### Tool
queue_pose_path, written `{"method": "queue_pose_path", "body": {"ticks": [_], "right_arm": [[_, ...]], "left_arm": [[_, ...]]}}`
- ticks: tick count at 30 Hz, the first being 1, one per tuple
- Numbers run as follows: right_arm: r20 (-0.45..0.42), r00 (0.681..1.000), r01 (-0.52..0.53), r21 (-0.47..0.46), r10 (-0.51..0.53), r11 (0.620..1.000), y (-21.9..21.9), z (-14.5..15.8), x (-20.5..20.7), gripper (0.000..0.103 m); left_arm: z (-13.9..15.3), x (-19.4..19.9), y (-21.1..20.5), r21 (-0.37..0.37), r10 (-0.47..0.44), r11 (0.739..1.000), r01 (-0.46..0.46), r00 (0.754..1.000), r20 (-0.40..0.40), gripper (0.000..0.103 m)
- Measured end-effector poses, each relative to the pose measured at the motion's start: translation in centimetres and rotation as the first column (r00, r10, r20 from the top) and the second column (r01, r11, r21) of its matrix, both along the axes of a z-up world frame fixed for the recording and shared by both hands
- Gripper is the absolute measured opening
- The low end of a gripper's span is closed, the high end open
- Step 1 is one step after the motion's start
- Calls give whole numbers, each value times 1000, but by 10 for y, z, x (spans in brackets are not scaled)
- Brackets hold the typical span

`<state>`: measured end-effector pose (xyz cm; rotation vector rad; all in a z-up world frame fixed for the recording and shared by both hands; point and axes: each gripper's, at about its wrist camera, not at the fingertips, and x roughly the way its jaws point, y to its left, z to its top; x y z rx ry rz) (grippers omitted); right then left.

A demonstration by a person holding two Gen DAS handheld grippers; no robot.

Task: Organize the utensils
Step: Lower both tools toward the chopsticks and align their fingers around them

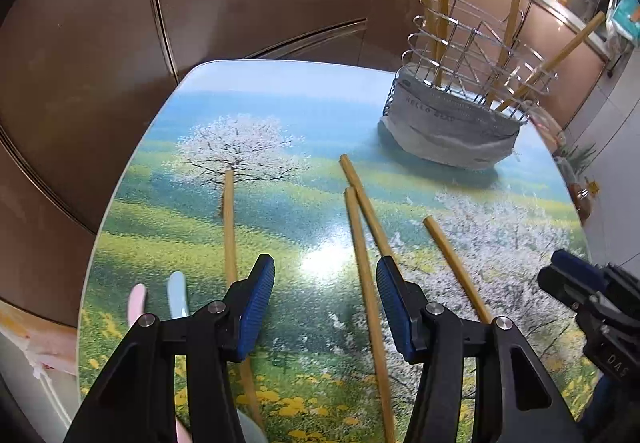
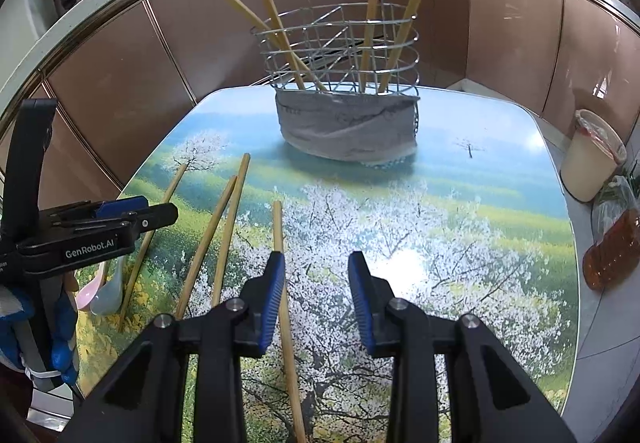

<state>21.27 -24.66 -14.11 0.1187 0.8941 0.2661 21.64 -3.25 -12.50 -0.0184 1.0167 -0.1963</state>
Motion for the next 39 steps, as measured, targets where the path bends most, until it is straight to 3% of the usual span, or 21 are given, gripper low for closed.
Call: {"method": "queue_pose_path", "body": {"ticks": [4, 20, 31, 39], "right_arm": [[-4, 1000, 2, -17, -2, 1000, -1, -1, -2, 31], [-12, 998, -59, -60, 59, 996, 9, -1, 12, 31], [-21, 996, -91, -58, 90, 994, 15, -2, 26, 31], [-27, 993, -114, -59, 113, 992, 21, -2, 36, 31]], "left_arm": [[5, 4, 7, -2, 9, 1000, -9, 1000, 11, 52], [-12, 15, -3, 40, -57, 997, 61, 993, -99, 52], [-30, 35, -12, 19, -95, 995, 101, 974, -204, 52], [-40, 44, -16, 48, -95, 993, 109, 970, -224, 51]]}}
